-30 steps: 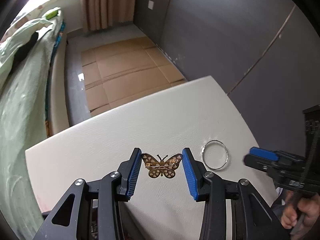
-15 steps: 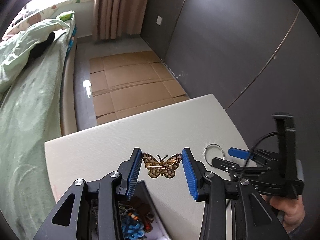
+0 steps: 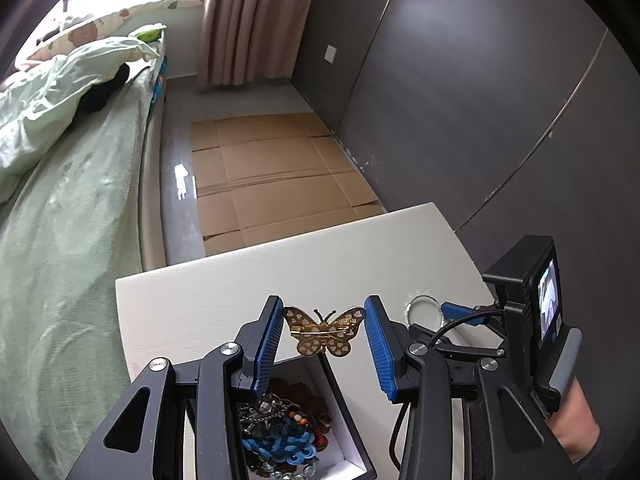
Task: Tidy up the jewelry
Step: 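Carry the brooch toward the box with the left gripper while the right gripper grasps the silver hoop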
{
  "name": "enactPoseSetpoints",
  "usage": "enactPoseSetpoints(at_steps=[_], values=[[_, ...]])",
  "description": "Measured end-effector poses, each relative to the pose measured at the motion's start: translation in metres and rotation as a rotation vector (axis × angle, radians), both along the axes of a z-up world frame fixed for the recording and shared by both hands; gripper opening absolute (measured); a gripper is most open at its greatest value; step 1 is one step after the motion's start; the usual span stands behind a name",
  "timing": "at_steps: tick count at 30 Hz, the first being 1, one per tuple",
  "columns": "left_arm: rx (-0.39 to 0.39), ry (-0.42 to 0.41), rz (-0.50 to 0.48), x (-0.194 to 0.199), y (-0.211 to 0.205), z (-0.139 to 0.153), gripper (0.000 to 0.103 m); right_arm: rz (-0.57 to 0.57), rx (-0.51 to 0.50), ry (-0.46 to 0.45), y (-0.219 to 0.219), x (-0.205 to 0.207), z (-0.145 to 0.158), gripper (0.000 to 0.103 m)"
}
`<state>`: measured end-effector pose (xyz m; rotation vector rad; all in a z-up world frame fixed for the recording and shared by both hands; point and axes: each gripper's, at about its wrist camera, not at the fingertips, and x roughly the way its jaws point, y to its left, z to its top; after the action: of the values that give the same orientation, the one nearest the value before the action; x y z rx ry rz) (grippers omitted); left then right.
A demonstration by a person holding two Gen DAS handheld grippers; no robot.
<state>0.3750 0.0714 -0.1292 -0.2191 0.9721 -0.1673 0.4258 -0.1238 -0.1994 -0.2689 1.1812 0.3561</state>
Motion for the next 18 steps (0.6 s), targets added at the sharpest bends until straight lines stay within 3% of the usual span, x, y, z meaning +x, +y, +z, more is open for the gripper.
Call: enactPoseSetpoints(at_steps=[4, 12, 18], values=[[-0.004, -0.007, 0.009, -0.006, 0.006, 0.005, 0.043, 0.002, 0.020, 0.010, -0.004, 0.000, 0.002, 0.049], [-0.012, -0.025, 0.029, -0.023, 0.019, 0.014, 0.043, -0.021, 0.196, 0.022, -0.019, -0.001, 0.024, 0.049], [-0.015, -0.022, 0.036, -0.038, 0.023, 0.016, 0.043, 0.021, 0.279, -0.001, -0.006, -0.014, 0.042, 0.049]])
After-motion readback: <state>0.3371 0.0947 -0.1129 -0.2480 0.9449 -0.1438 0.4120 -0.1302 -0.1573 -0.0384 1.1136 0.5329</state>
